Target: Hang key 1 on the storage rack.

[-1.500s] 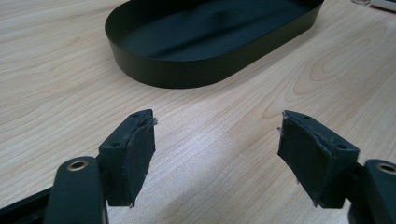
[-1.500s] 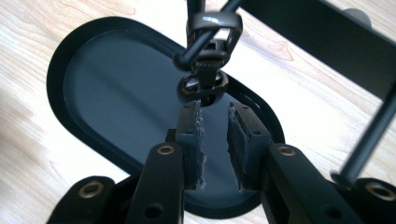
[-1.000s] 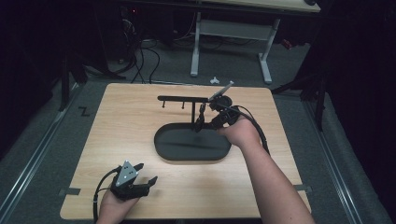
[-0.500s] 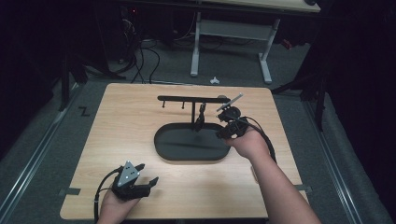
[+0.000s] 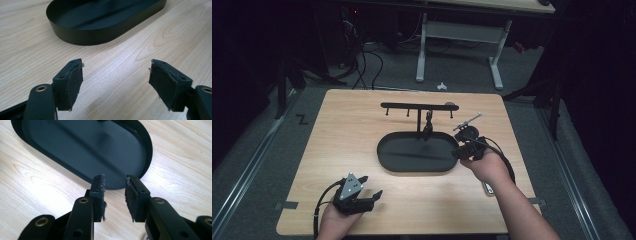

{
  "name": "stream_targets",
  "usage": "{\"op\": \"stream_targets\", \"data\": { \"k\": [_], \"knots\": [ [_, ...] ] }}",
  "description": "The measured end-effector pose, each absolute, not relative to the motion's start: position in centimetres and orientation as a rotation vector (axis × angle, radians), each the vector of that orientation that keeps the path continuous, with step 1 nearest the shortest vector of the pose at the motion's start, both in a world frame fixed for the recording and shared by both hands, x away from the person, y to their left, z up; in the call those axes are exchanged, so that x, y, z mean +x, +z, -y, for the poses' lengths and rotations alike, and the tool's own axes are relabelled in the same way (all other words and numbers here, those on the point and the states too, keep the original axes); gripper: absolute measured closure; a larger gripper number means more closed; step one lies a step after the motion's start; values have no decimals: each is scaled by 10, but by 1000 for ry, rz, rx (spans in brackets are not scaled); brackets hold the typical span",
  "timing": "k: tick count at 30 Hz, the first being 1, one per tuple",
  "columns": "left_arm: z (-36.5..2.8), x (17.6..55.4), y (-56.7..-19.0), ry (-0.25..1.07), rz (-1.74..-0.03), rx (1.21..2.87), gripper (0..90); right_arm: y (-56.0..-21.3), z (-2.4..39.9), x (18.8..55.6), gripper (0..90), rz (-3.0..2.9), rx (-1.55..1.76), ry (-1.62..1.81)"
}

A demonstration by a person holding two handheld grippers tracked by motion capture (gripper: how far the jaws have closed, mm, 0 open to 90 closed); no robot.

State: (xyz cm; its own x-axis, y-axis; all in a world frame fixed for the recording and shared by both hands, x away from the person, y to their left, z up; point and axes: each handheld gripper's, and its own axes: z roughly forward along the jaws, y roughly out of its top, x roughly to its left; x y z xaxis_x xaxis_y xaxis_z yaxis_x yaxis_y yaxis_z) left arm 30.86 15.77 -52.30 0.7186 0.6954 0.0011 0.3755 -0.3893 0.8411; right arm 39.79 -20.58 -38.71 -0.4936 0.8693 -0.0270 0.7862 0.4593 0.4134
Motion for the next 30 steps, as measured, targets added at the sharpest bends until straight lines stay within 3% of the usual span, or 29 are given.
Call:
{"op": "stream_targets", "data": {
  "k": [30],
  "knots": [
    [-155,308,-524,448,-808,2036,274,-425,267,350,591,-2410,1506,498]
  ]
}}
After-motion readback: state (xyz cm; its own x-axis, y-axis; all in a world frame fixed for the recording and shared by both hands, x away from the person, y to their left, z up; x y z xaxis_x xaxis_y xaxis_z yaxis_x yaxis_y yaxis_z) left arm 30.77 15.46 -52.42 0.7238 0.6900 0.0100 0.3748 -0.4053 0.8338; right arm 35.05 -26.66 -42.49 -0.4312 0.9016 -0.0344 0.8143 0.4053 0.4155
